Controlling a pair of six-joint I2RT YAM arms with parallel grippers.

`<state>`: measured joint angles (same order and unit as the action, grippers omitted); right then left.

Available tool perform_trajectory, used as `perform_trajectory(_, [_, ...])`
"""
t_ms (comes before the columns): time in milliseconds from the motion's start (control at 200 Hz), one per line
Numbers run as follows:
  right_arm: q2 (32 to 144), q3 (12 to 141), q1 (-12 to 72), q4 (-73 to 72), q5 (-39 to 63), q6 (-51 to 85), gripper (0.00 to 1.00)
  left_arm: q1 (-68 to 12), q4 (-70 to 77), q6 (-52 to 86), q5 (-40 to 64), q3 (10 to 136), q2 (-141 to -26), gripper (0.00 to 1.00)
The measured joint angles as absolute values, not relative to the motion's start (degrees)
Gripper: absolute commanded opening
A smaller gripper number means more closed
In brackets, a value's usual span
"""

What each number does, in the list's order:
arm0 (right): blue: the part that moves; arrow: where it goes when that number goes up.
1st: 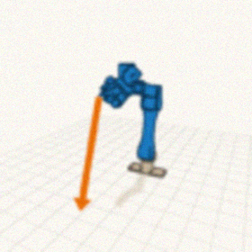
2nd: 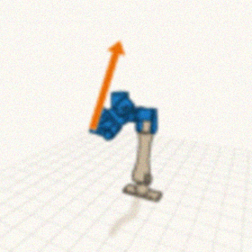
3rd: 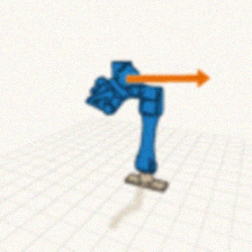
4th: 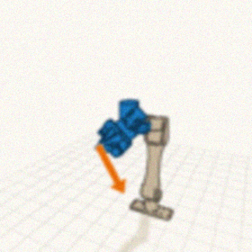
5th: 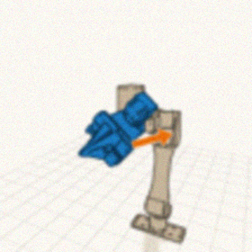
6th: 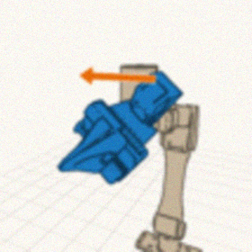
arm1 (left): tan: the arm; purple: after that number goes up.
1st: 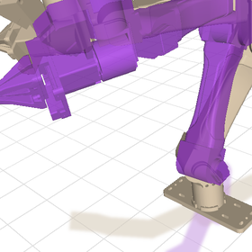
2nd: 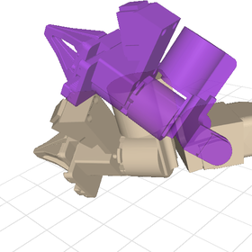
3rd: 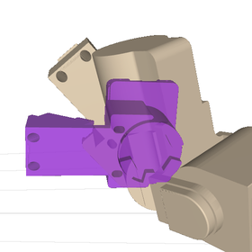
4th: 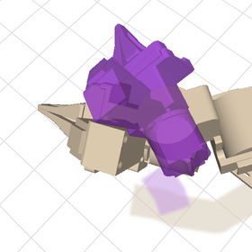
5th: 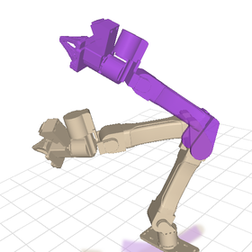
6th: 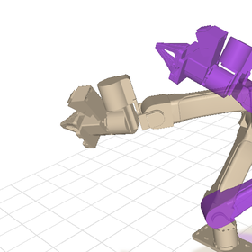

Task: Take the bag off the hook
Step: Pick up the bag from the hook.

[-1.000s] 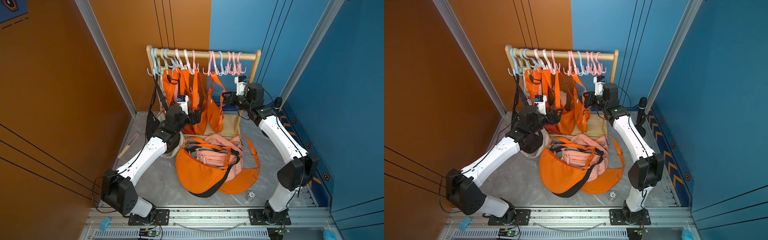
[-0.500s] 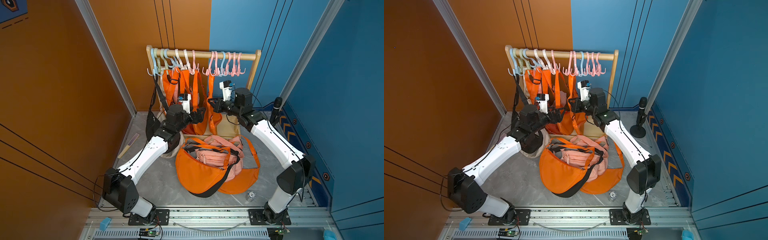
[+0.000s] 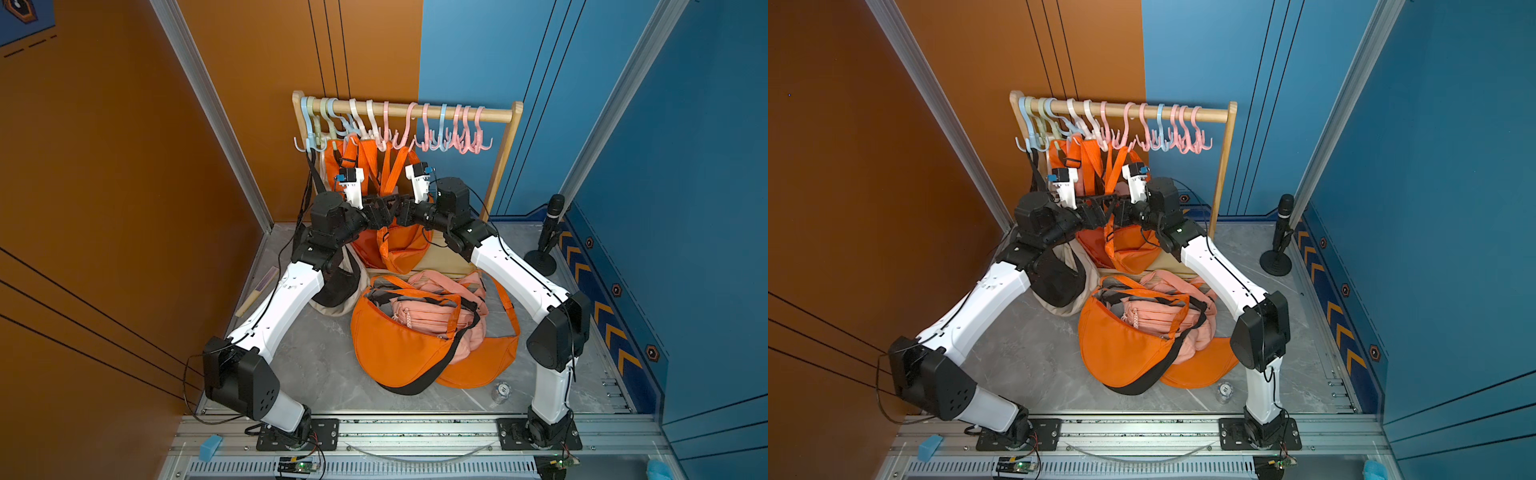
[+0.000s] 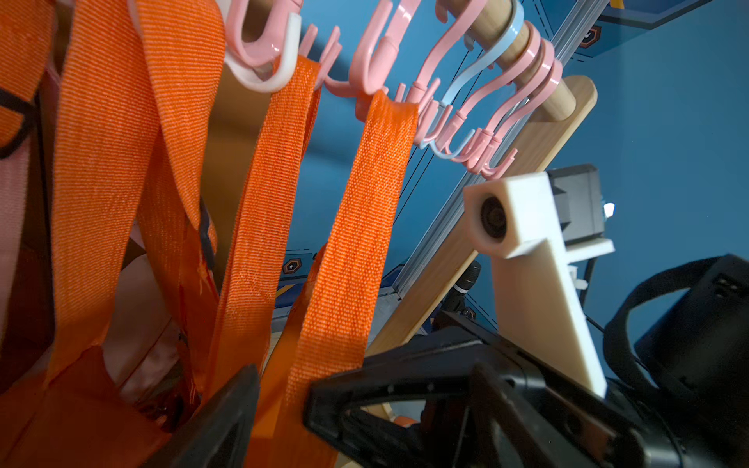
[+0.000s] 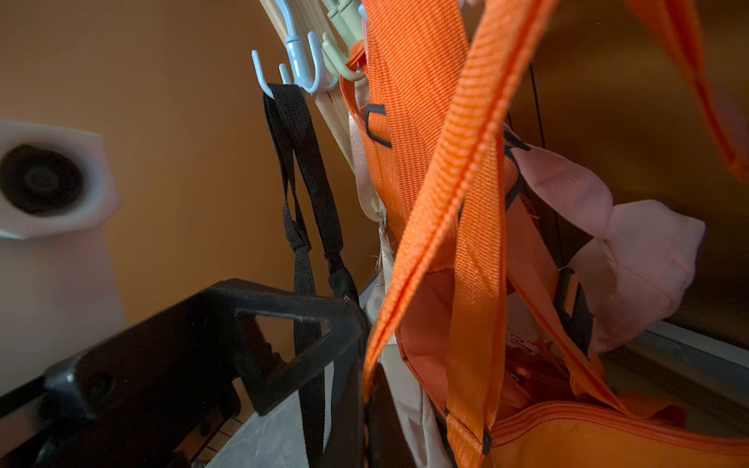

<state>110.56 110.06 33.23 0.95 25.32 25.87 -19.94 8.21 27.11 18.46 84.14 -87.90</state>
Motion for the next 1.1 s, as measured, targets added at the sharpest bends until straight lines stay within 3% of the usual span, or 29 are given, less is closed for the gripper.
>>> perform_trajectory(295, [106.3, 100.1, 33.0, -6.8, 26.2, 27.6, 0.00, -19.9, 5.2, 26.9, 19.8, 91.5, -94.4, 0.76])
perform_trajectory(435, [103.5, 95.1, 33.0, -10.9, 26.8, 28.8, 0.00, -19.9, 2.6, 25.9, 19.8, 94.7, -96.4, 0.68])
perform_trajectory(501, [102.8, 93.6, 33.0, -12.4, 26.8, 29.1, 0.00, -20.2, 1.6, 25.4, 19.8, 95.8, -96.9, 0.60])
perform_trajectory(666, [102.2, 91.6, 33.0, -15.0, 26.8, 29.7, 0.02, -21.1, 0.6, 25.0, 20.4, 98.3, -98.5, 0.27])
perform_trajectory(751, [102.2, 90.9, 33.0, -15.6, 26.8, 29.8, 0.03, -21.7, 0.4, 24.2, 20.9, 99.1, -98.9, 0.02])
perform_trajectory(801, [102.1, 90.8, 32.7, -15.8, 26.8, 29.9, 0.07, -21.7, 0.2, 24.6, 20.8, 99.2, -99.0, 0.00])
perform_trajectory(1101, [102.0, 87.9, 30.6, -15.5, 29.3, 30.3, 0.53, -21.0, 0.1, 23.8, 19.6, 99.2, -98.6, 0.00])
